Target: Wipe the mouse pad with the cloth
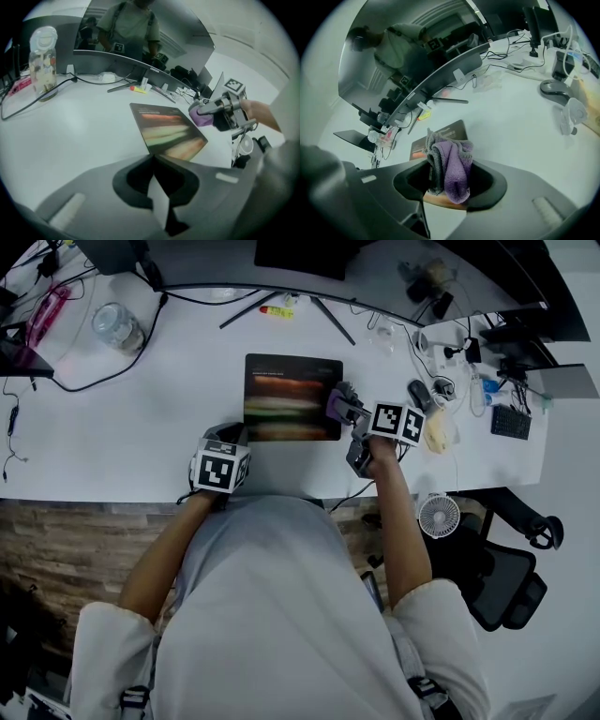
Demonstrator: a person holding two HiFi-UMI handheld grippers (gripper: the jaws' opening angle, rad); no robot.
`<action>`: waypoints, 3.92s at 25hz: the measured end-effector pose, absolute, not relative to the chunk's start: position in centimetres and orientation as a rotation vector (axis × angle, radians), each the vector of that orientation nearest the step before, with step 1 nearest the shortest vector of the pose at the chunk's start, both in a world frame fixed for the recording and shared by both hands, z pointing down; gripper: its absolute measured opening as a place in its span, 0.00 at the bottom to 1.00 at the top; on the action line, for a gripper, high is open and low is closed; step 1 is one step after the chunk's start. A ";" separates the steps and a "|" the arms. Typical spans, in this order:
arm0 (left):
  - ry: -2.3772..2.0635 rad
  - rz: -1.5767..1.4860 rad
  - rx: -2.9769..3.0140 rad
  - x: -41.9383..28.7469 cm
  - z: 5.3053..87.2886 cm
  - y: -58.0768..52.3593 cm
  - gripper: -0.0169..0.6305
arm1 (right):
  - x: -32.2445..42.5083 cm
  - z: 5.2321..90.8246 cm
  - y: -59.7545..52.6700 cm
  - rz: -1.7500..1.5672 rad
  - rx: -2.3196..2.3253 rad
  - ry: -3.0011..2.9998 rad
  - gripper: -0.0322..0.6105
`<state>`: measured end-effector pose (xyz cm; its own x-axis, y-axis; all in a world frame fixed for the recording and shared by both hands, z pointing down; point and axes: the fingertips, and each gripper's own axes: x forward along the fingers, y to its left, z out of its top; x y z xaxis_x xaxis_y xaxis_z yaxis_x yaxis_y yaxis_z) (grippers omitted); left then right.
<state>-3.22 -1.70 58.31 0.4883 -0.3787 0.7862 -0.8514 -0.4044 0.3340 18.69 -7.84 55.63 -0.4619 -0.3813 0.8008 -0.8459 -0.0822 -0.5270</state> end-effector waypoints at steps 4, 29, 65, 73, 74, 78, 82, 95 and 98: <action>-1.011 0.811 1.991 -3.2 58.4 -1.6 0.03 | 15.1 54.2 -7.7 1.552 1.262 -1.877 0.38; -1.014 0.812 1.990 -3.2 58.2 -1.6 0.03 | 1.0 55.9 -2.9 1.476 0.957 -1.935 0.37; -1.017 0.810 1.994 -3.2 58.3 -1.7 0.03 | 3.4 57.5 -2.2 1.560 0.960 -1.873 0.38; -1.017 0.812 1.993 -3.2 58.3 -1.7 0.03 | 6.2 57.6 -2.3 1.554 0.986 -1.853 0.38; -1.017 0.813 1.993 -3.2 58.3 -1.7 0.03 | 6.6 57.6 -2.3 1.549 0.985 -1.853 0.38; -1.017 0.813 1.993 -3.2 58.3 -1.7 0.03 | 8.0 57.7 -2.3 1.520 0.977 -1.853 0.38; -1.017 0.814 1.992 -3.2 58.3 -1.7 0.03 | 9.8 57.7 -2.2 1.510 0.986 -1.844 0.38; -1.027 0.830 2.008 -3.2 58.2 -1.7 0.03 | 15.4 57.7 -2.0 1.487 1.016 -1.817 0.38; -1.027 0.831 2.008 -3.1 58.2 -1.7 0.03 | 16.1 57.7 -2.1 1.496 1.027 -1.814 0.38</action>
<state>-3.11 -1.71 58.22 0.4743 -0.3885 0.7900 -0.8537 -0.4222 0.3049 16.14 -2.06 57.71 -0.5439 -0.2027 0.8143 -0.8380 0.0803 -0.5397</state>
